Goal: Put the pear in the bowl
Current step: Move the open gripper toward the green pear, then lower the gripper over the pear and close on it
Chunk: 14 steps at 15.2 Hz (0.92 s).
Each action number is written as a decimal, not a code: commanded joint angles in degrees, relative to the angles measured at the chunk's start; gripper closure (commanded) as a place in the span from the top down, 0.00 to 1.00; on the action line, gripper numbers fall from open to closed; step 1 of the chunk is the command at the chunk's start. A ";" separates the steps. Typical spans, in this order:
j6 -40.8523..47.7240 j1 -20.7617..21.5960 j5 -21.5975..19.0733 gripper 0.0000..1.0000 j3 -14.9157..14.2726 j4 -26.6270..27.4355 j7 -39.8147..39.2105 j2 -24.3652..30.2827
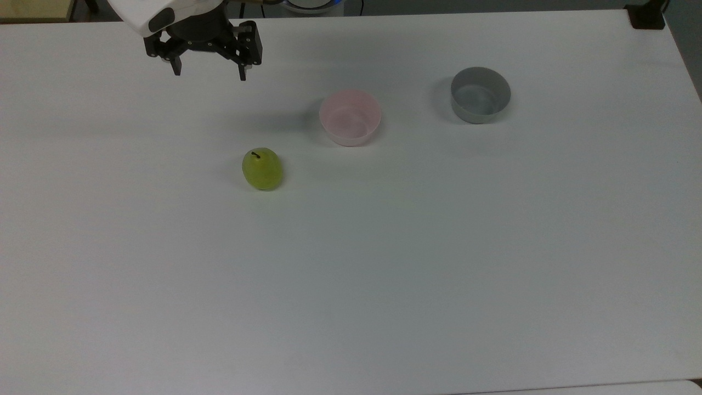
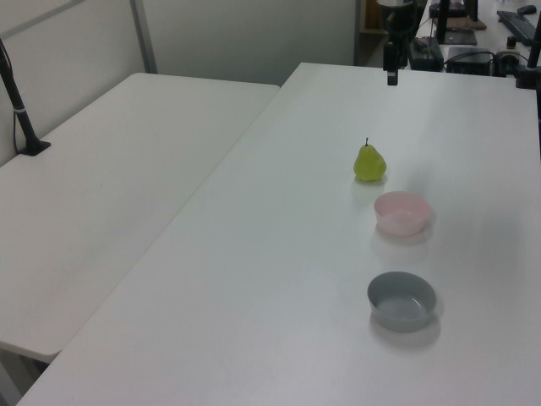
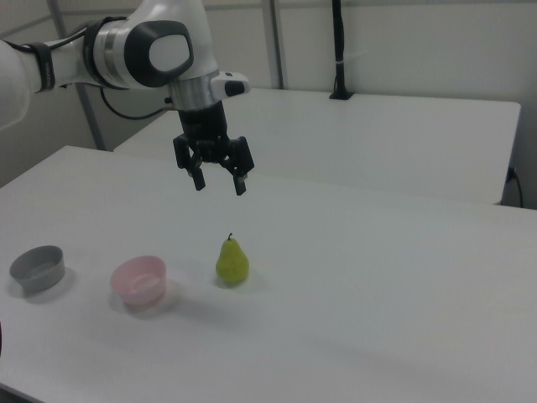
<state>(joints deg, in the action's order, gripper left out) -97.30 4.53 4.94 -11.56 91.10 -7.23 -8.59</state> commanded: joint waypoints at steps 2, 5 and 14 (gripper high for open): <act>0.89 1.35 -1.60 1.00 -0.49 0.31 -1.12 -0.55; 0.19 2.93 -2.31 1.00 -0.49 0.22 -1.21 -1.69; -8.77 5.92 1.74 1.00 -0.75 0.48 -2.44 -16.01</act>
<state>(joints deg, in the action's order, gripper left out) -103.07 9.46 5.80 -11.44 91.33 -8.39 -22.36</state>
